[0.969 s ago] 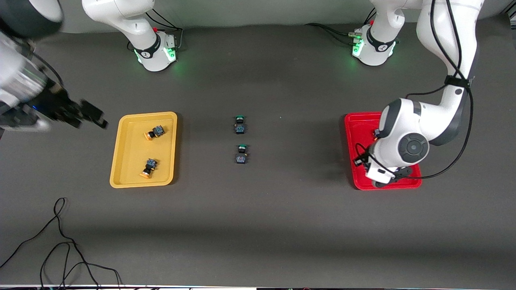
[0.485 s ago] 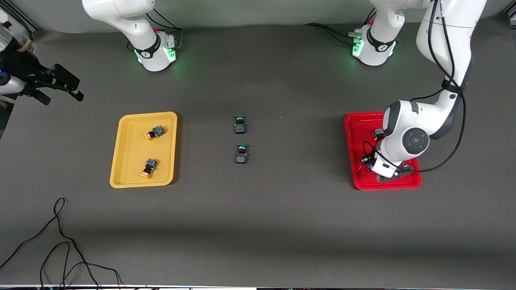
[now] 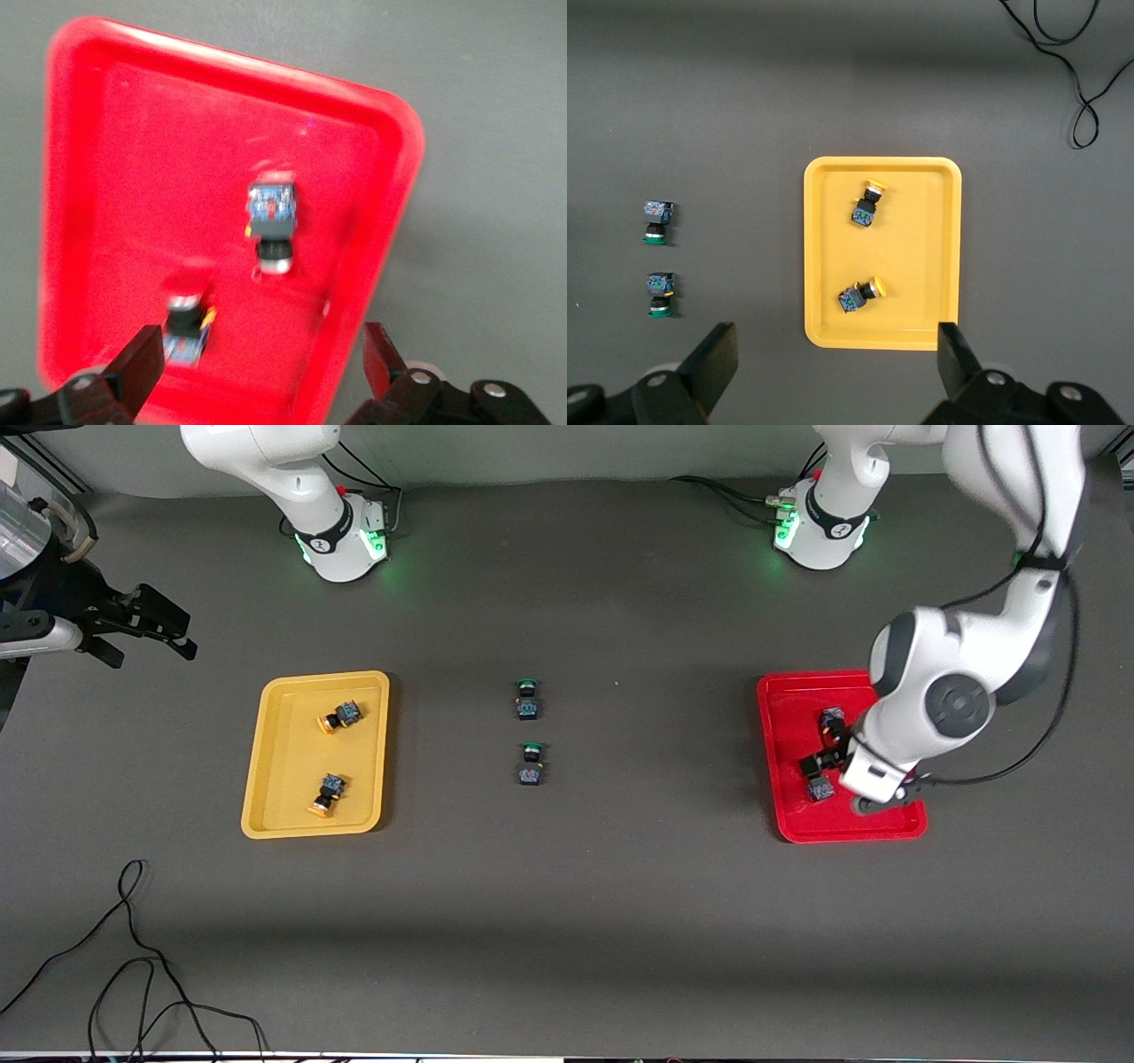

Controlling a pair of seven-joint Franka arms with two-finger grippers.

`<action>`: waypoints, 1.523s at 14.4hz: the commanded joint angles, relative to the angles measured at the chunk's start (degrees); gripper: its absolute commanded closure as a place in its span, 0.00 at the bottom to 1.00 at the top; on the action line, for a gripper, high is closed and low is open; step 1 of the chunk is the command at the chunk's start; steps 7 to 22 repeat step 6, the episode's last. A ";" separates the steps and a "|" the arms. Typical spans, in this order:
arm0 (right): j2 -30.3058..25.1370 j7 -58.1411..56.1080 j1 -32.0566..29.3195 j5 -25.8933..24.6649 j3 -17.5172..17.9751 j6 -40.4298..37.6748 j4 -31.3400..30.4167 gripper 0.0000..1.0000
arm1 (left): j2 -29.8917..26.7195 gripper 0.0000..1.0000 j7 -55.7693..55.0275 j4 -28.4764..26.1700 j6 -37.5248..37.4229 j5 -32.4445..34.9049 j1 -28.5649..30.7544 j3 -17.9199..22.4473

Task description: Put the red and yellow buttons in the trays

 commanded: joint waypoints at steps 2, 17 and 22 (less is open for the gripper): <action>1.01 -0.65 -0.27 -1.10 0.28 -1.03 1.90 0.00 | -11.99 0.00 0.85 1.28 -10.62 0.51 -0.59 0.54; 1.01 -0.82 -0.36 -1.10 0.10 -1.20 1.90 0.00 | -14.75 0.00 6.90 10.74 -21.51 1.56 5.00 -3.48; 1.01 -0.82 -0.36 -1.10 0.10 -1.20 1.90 0.00 | -14.75 0.00 6.90 10.74 -21.51 1.56 5.00 -3.48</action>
